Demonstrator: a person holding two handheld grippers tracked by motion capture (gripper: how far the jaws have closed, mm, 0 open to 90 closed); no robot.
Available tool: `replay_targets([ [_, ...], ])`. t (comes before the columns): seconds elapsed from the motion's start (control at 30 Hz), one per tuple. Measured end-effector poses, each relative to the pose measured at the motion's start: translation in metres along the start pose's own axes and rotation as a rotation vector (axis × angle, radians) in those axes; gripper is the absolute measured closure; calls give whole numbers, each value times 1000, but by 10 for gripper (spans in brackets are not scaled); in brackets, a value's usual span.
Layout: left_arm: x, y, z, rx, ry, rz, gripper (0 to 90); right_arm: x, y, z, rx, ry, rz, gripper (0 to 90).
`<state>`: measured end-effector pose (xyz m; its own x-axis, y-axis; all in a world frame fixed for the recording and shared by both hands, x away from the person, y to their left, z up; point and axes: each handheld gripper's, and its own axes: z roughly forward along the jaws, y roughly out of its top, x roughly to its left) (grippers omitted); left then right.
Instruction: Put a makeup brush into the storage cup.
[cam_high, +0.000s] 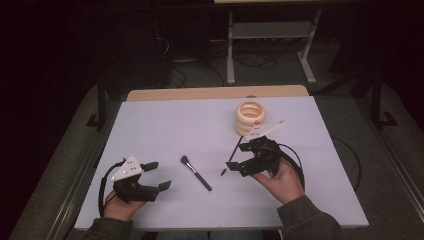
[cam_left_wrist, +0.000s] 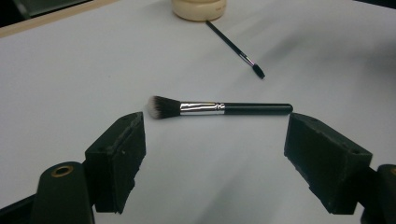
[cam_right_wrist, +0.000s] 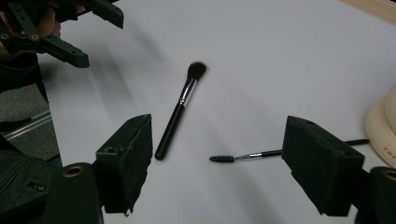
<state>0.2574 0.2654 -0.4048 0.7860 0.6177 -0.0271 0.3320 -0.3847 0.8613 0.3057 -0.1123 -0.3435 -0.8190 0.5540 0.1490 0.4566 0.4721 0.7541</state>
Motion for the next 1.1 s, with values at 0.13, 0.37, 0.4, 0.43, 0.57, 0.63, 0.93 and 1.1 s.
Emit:
replay_targets([
  [0.13,-1,1,0,-5,-1,6,204,4,5,7,14,4,-8,246],
  [0.37,0,1,-1,-5,-1,-2,204,8,17,21,36,25,-22,266],
  [0.4,1,1,-2,-3,1,11,204,8,18,22,37,25,-21,267],
  [0.43,1,2,-2,-3,1,13,204,9,20,24,43,25,-15,272],
  [0.57,0,1,-1,-15,4,2,203,12,27,28,56,39,-15,284],
  [0.63,0,2,-1,-13,5,7,203,13,31,32,64,39,-23,288],
  [0.93,1,1,-3,-23,9,-10,204,21,40,55,124,23,-27,327],
  [1.1,0,2,-4,-18,12,-2,204,27,43,79,176,16,-33,369],
])
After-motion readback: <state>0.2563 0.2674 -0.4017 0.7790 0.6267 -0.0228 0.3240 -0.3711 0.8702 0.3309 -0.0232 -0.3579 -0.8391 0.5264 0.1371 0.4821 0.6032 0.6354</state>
